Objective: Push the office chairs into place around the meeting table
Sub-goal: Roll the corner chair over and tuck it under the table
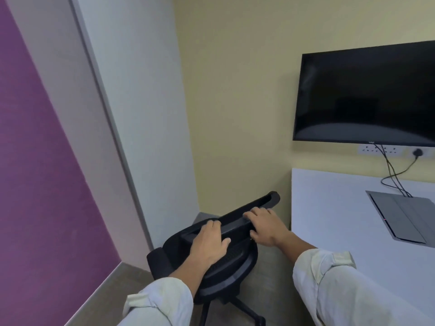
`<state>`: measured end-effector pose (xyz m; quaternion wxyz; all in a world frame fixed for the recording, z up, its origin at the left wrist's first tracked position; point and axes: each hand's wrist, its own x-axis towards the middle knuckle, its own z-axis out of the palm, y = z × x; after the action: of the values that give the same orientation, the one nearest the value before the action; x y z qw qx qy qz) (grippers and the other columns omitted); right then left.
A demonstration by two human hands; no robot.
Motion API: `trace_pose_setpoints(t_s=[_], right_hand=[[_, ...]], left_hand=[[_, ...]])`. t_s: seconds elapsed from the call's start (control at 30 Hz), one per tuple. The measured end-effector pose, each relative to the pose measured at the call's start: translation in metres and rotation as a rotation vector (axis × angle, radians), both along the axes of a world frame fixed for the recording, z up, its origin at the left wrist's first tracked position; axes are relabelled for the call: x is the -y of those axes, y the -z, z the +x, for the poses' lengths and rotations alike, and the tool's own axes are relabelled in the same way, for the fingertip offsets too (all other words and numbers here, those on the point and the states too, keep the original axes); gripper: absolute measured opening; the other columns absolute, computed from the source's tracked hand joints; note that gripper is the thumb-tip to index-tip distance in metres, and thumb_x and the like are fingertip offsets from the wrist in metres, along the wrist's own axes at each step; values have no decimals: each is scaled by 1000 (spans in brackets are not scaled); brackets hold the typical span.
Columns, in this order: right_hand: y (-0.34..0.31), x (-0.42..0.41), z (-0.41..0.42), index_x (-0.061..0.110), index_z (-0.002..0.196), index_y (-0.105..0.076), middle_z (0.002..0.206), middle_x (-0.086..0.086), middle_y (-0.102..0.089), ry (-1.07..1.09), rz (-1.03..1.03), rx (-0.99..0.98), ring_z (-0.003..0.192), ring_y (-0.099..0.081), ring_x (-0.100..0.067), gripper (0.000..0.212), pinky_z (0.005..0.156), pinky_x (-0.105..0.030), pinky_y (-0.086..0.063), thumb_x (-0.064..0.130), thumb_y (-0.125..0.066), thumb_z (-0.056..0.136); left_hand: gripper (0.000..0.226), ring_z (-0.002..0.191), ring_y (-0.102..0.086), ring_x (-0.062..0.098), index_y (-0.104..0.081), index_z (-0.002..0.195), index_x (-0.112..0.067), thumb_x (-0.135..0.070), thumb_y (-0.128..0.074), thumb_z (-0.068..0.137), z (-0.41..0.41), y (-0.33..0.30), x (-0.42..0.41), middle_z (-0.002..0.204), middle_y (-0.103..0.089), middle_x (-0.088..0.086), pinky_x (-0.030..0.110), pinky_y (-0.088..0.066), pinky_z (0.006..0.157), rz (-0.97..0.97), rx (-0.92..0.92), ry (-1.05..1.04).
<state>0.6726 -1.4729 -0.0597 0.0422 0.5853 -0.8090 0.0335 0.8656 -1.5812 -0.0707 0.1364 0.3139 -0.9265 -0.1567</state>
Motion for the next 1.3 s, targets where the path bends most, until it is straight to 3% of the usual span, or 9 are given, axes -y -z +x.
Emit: trace_pose_setpoints(t_s=[0.13, 0.23, 0.3, 0.5, 0.83, 0.93, 1.03, 1.13, 1.3], right_hand=[[17, 28, 2, 22, 144, -36, 144, -6, -43, 107, 86, 2, 136, -33, -29, 67, 111, -49, -30, 37, -60, 83], [31, 33, 5, 25, 125, -46, 127, -2, -54, 170, 89, -110, 121, -43, -25, 51, 107, -47, -34, 40, -63, 79], [34, 39, 12, 26, 118, -51, 120, -1, -57, 200, 72, -148, 114, -48, -24, 45, 107, -46, -35, 44, -63, 78], [38, 48, 58, 21, 109, -58, 111, -3, -62, 172, 44, -135, 107, -52, -26, 38, 107, -45, -34, 43, -58, 78], [25, 30, 166, 25, 90, -63, 91, -3, -71, 113, 116, 171, 87, -64, -30, 23, 77, -38, -46, 43, -60, 75], [17, 0, 178, 27, 93, -67, 92, -3, -71, 102, 211, 56, 87, -66, -31, 40, 69, -37, -47, 55, -56, 69], [14, -42, 178, 25, 83, -65, 84, -2, -69, 123, 262, -47, 82, -66, -29, 37, 64, -34, -44, 56, -52, 69], [22, -74, 198, 23, 63, -59, 59, 7, -53, 132, 172, -73, 62, -61, -23, 35, 61, -34, -54, 55, -51, 73], [29, -92, 235, 23, 58, -59, 52, 9, -48, 185, 115, -52, 51, -55, -20, 31, 55, -31, -52, 52, -49, 67]], left_hand=[[36, 103, -62, 26, -51, 114, -17, -46, -59, 94, -18, 21, 25, 114, -64, 6, 39, -47, 89, -84, 131, 69], [26, 81, -68, 23, -54, 96, -22, -49, -54, 95, -17, 32, 31, 89, -69, 1, 35, -43, 66, -126, 119, 38], [26, 76, -68, 23, -58, 89, -23, -48, -55, 93, -13, 35, 31, 83, -70, 0, 34, -39, 61, -185, 142, 14], [21, 79, -68, 24, -66, 89, -23, -43, -60, 90, 29, 36, 49, 85, -70, 0, 34, -39, 62, -213, 197, -9], [8, 76, -64, 27, -56, 72, -25, -32, -57, 72, 142, 29, 69, 78, -66, 1, 35, -47, 66, -196, 293, 63], [15, 65, -58, 25, -49, 61, -24, -36, -55, 68, 174, 29, 59, 64, -54, -5, 33, -43, 61, -160, 303, 116], [20, 60, -51, 24, -43, 55, -24, -37, -55, 66, 203, 27, 48, 57, -46, -9, 32, -42, 59, -172, 333, 208], [24, 60, -51, 24, -48, 57, -22, -41, -57, 68, 227, 22, 35, 58, -47, -6, 32, -41, 59, -189, 373, 283], [23, 59, -53, 17, -58, 68, -22, -45, -58, 71, 255, 21, 26, 58, -54, -10, 30, -33, 52, -201, 372, 328]])
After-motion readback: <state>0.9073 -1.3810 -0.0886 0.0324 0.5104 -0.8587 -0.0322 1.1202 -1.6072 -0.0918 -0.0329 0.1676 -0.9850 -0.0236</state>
